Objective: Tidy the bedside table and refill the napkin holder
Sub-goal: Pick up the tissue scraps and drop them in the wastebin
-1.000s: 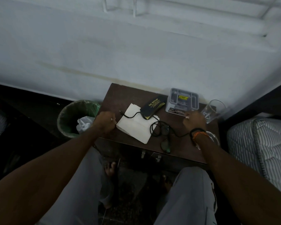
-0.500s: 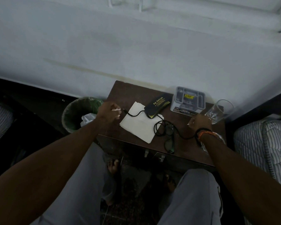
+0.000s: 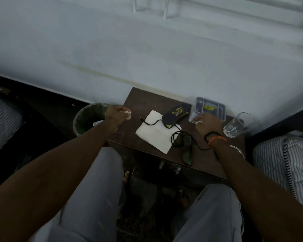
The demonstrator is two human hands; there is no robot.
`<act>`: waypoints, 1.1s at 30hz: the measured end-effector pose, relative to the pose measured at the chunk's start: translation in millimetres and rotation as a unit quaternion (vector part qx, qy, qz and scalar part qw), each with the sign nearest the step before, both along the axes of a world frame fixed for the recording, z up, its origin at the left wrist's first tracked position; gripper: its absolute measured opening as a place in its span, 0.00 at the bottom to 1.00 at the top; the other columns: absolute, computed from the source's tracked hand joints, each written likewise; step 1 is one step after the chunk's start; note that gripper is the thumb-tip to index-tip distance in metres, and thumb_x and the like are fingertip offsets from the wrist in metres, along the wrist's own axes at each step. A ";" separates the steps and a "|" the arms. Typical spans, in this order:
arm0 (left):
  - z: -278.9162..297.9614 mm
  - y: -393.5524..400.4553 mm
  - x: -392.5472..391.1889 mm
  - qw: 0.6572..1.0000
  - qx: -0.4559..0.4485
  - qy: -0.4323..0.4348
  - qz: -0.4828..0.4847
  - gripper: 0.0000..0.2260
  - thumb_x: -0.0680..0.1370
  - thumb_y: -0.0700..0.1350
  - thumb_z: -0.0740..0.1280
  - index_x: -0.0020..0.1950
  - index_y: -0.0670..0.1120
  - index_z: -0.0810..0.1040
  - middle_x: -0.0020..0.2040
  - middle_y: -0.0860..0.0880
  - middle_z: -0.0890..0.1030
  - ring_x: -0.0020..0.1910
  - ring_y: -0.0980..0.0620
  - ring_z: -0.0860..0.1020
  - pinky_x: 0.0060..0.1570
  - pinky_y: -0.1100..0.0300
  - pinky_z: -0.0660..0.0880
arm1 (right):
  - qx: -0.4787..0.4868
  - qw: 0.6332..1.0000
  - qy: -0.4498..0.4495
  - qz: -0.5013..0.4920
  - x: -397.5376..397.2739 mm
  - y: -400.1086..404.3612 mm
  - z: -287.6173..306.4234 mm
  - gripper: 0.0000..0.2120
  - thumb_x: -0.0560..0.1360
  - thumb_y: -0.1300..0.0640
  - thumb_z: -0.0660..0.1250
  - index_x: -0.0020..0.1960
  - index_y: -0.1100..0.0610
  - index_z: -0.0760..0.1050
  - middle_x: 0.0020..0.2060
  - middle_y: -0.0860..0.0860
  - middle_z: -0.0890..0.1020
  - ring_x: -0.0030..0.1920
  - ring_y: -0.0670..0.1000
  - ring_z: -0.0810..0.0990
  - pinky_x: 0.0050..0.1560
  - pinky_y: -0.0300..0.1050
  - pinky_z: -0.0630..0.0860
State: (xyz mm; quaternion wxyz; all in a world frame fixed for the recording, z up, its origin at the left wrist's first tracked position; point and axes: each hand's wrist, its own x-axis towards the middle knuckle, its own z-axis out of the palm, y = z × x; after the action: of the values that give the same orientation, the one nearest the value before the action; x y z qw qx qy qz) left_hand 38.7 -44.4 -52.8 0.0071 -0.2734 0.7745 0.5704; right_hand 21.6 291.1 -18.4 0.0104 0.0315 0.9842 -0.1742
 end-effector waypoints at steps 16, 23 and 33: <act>-25.7 -111.6 7.6 0.975 0.110 -0.010 0.191 0.14 0.71 0.30 0.73 0.31 0.43 0.73 0.34 0.40 0.78 0.36 0.41 0.83 0.39 0.48 0.82 | -0.358 0.918 -0.132 0.109 -13.2 -268.7 -6.8 0.03 0.71 0.66 0.75 0.45 0.64 0.85 0.41 0.55 0.85 0.37 0.46 0.83 0.32 0.30 0.77; -81.9 -159.8 4.9 0.962 0.097 -0.052 0.251 0.10 0.63 0.43 0.82 0.31 0.44 0.82 0.36 0.43 0.85 0.38 0.46 0.85 0.47 0.49 0.84 | -0.228 0.944 -0.173 0.163 -26.9 -348.3 -61.7 0.08 0.71 0.62 0.68 0.37 0.61 0.85 0.37 0.56 0.87 0.40 0.54 0.85 0.43 0.50 0.83; -97.4 -176.8 -11.8 0.957 0.139 -0.041 0.250 0.14 0.71 0.28 0.66 0.38 0.46 0.83 0.46 0.38 0.84 0.47 0.39 0.84 0.49 0.44 0.83 | -0.164 0.927 -0.214 0.260 -41.5 -385.3 -83.7 0.20 0.75 0.69 0.61 0.62 0.56 0.80 0.62 0.53 0.81 0.63 0.54 0.77 0.60 0.44 0.73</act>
State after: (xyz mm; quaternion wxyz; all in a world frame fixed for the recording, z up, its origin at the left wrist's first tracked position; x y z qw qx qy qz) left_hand 26.9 -221.2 -150.2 -0.0663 -0.4778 0.5938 0.6440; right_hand -19.9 -94.3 -102.2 0.2702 -0.1915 0.8901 -0.3132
